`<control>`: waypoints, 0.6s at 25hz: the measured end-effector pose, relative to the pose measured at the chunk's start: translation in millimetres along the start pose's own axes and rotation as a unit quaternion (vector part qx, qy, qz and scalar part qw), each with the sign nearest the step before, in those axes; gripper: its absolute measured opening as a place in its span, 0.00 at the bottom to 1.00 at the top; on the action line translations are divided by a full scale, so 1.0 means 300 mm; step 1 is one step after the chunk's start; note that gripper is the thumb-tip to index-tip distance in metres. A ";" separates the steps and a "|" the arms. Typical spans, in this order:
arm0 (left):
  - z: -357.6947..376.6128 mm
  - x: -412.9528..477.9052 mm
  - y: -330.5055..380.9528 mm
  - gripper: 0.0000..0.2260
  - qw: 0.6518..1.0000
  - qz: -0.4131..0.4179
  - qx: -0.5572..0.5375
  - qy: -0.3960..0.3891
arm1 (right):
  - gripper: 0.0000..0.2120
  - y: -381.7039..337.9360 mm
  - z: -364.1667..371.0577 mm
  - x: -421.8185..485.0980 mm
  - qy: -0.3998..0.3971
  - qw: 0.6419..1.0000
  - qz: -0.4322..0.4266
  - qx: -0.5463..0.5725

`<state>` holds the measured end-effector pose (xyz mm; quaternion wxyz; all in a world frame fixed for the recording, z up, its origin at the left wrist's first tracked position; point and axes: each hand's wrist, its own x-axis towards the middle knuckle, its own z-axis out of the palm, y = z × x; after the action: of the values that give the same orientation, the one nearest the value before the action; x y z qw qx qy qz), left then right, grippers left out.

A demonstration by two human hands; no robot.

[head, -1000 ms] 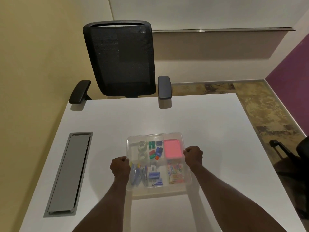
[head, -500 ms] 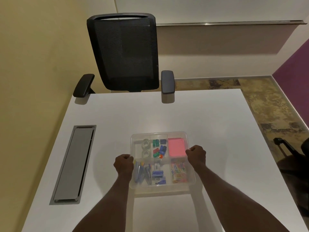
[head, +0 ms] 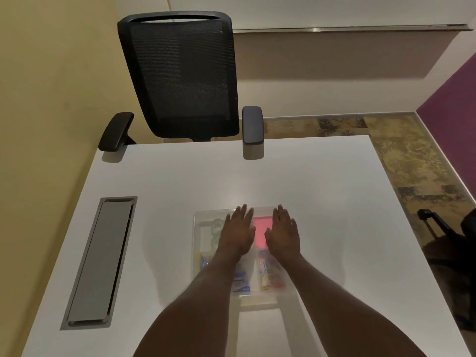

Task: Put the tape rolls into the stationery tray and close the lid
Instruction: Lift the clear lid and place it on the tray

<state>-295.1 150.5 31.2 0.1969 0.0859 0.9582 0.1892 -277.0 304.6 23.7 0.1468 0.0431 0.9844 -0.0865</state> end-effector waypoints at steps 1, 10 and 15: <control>0.015 0.017 0.021 0.28 1.000 0.006 0.011 -0.017 | 0.31 0.003 0.008 -0.001 0.000 1.000 -0.003 -0.014; 0.040 0.044 0.061 0.28 0.998 -0.021 0.055 -0.016 | 0.32 0.010 0.018 0.020 -0.034 0.997 -0.017 -0.069; 0.018 -0.047 -0.072 0.34 0.996 -0.074 0.048 0.025 | 0.32 0.004 0.010 0.011 -0.043 0.994 -0.025 -0.096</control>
<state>-281.9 129.2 22.9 0.1820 0.0191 0.9745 0.1296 -279.1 305.5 19.6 0.1905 0.0001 0.9817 0.0027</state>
